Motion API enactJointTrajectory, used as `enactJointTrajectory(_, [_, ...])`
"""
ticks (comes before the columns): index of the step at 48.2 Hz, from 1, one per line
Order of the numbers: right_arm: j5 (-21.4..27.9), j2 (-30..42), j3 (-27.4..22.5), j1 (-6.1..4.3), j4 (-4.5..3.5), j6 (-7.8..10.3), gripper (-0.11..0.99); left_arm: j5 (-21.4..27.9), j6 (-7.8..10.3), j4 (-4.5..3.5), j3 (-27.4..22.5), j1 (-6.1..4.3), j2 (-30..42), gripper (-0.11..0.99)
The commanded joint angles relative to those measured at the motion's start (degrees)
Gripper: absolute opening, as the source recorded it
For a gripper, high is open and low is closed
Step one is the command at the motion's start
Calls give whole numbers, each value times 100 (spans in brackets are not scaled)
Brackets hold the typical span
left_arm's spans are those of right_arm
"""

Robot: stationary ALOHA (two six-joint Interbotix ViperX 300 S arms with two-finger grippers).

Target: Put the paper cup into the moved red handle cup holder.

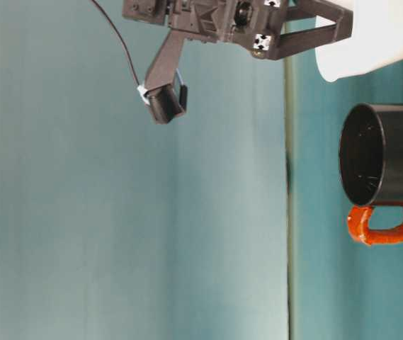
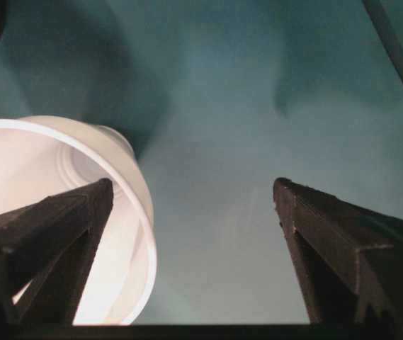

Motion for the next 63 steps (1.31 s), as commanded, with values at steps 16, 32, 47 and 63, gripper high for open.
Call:
enactJointTrajectory(16, [-44, 18, -97, -18, 220, 53, 73, -132, -9, 18, -88, 9, -18, 96])
enactJointTrajectory(32, [-53, 9, -97, 44, 413, 35, 11, -220, -9, 18, -105, 35, -9, 96])
enactJointTrajectory(47, [-26, 18, -97, 79, 457, 35, -10, -229, -9, 18, -105, 35, -9, 96])
enactJointTrajectory(63, [211, -132, -264, 114, 527, 44, -10, -229, -9, 18, -114, 35, -9, 96])
